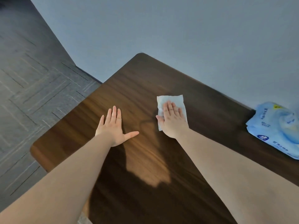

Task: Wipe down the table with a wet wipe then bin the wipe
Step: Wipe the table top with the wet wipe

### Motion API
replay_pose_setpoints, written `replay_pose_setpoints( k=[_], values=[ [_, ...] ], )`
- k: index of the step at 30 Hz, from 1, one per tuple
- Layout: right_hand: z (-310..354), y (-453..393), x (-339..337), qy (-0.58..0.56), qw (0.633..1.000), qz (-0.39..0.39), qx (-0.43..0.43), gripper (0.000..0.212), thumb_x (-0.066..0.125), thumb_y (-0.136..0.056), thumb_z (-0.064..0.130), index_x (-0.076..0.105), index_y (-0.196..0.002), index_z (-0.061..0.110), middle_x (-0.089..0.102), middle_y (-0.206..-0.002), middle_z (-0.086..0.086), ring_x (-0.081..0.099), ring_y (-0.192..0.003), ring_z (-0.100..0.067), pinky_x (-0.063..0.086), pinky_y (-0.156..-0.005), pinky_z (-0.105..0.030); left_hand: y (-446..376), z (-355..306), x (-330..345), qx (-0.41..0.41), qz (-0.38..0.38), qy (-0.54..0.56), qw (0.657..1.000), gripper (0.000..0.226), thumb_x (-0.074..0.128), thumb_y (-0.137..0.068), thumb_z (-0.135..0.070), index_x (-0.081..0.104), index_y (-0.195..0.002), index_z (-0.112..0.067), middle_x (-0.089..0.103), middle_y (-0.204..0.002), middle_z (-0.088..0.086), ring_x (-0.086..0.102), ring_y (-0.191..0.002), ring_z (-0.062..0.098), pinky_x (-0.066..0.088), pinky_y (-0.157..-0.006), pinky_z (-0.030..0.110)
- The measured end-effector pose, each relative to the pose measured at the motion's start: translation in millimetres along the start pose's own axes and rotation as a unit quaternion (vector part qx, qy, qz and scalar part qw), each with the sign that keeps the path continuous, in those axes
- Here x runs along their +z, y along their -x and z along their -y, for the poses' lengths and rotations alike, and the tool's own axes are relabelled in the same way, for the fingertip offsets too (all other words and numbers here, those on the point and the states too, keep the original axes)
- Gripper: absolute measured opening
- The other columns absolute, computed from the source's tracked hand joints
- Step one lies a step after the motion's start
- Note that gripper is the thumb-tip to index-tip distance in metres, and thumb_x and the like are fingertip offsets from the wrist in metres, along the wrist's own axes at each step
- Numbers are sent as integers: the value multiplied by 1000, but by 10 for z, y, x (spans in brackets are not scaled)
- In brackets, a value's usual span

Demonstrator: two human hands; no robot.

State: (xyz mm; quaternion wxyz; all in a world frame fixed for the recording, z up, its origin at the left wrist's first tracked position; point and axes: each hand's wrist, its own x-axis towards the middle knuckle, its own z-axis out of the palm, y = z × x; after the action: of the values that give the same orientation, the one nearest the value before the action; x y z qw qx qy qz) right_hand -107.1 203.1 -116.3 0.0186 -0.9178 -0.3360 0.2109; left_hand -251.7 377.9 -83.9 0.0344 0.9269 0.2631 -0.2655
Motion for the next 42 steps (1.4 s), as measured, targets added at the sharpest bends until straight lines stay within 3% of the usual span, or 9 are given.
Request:
replay_pose_setpoints(
  k=[11,19,27,31,42],
  values=[
    [1223,-1079,-139,17,997,-37,-68,65,8,-97,52,-8,-149,17,-11,-160,-5,-13,-146,-22,-10,-116,-43,-94,86,209,28,-70,65,995,119,15,-63,-93,-14,-148,-14,-21,-158,5,-20,-144,23,-11,-114,45],
    [1170,-1126,-150,20,997,-38,-72,64,6,-97,54,-7,-149,20,-11,-160,-1,-12,-146,-18,-9,-118,-41,-116,64,187,28,-61,65,996,118,20,-65,-92,-15,-148,-16,-22,-158,4,-21,-144,23,-11,-115,46],
    [412,-501,-81,-23,999,-19,18,65,5,-96,55,-11,-149,21,-14,-159,2,-15,-145,-15,-11,-117,-38,-61,46,145,28,-56,12,998,118,10,-67,-92,-13,-149,-10,-17,-159,8,-14,-146,22,-6,-117,42],
    [-117,-45,-29,-41,996,-19,73,64,4,-96,54,-12,-148,20,-14,-159,2,-15,-145,-14,-12,-117,-38,9,-207,92,89,-89,-32,992,105,5,-75,-83,-9,-149,-10,-10,-160,6,-9,-147,19,-2,-118,40],
    [-2012,1793,344,-67,968,-47,237,64,4,-96,54,-13,-148,22,-13,-159,2,-12,-145,-13,-11,-116,-35,550,-2480,188,308,-96,-49,945,92,13,-86,-73,-5,-151,-11,-8,-160,2,-9,-146,14,-1,-119,36]
  ],
)
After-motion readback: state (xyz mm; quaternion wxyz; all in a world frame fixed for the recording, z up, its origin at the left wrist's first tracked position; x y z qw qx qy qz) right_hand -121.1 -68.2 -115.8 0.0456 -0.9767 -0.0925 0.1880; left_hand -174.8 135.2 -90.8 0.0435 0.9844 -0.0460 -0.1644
